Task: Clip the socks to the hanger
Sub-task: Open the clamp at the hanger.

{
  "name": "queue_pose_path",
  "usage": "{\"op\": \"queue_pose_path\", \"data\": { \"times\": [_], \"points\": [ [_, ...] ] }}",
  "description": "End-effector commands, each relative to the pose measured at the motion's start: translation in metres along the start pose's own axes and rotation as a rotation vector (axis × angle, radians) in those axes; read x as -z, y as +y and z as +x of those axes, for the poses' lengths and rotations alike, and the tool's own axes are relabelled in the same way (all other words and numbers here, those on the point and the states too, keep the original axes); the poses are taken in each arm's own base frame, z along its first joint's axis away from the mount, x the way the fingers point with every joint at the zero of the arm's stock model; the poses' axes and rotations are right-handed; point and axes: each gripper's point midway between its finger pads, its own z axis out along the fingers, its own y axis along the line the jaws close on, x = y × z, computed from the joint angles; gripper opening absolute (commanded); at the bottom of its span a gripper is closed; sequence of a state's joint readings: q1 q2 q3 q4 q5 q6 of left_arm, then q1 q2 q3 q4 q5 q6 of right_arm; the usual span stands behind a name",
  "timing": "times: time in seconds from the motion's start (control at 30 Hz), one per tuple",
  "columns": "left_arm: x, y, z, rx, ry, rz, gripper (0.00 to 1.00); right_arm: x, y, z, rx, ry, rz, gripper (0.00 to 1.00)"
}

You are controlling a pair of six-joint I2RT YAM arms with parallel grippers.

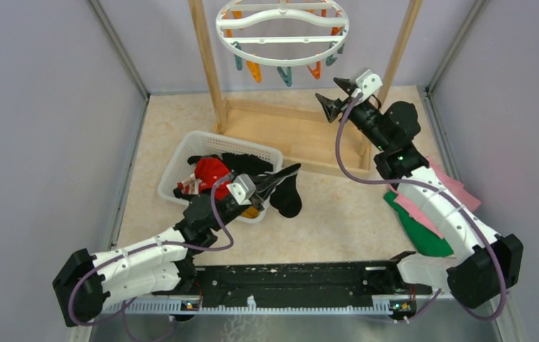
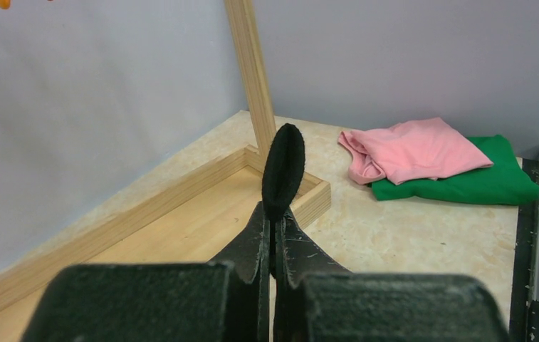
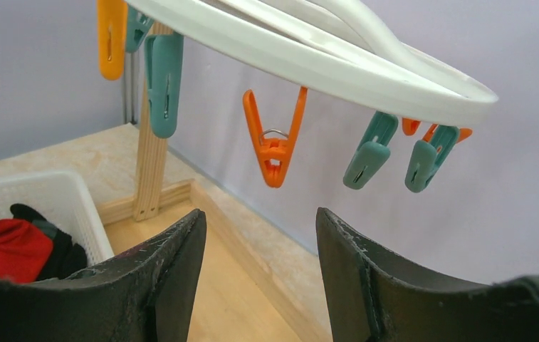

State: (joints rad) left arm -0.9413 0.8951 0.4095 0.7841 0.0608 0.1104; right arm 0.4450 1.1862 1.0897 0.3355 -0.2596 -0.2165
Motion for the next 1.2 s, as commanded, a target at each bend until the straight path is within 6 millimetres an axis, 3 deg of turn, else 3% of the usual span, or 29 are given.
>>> {"op": "queue_pose_path", "data": {
  "times": [0.0, 0.43, 1.17],
  "points": [
    [-0.001, 0.006, -0.013, -0.030, -0.047, -0.022, 0.00, -0.015, -0.006, -0.020, 0.014, -0.105, 0.024, 0.58],
    [0.003, 0.003, -0.016, -0.029, -0.061, -0.001, 0.00, -0.051, -0.019, -0.020, -0.070, -0.119, 0.060, 0.48],
    [0.003, 0.002, -0.015, -0.027, -0.064, 0.008, 0.00, -0.065, -0.014, -0.041, -0.084, -0.174, 0.037, 0.46]
  ]
}}
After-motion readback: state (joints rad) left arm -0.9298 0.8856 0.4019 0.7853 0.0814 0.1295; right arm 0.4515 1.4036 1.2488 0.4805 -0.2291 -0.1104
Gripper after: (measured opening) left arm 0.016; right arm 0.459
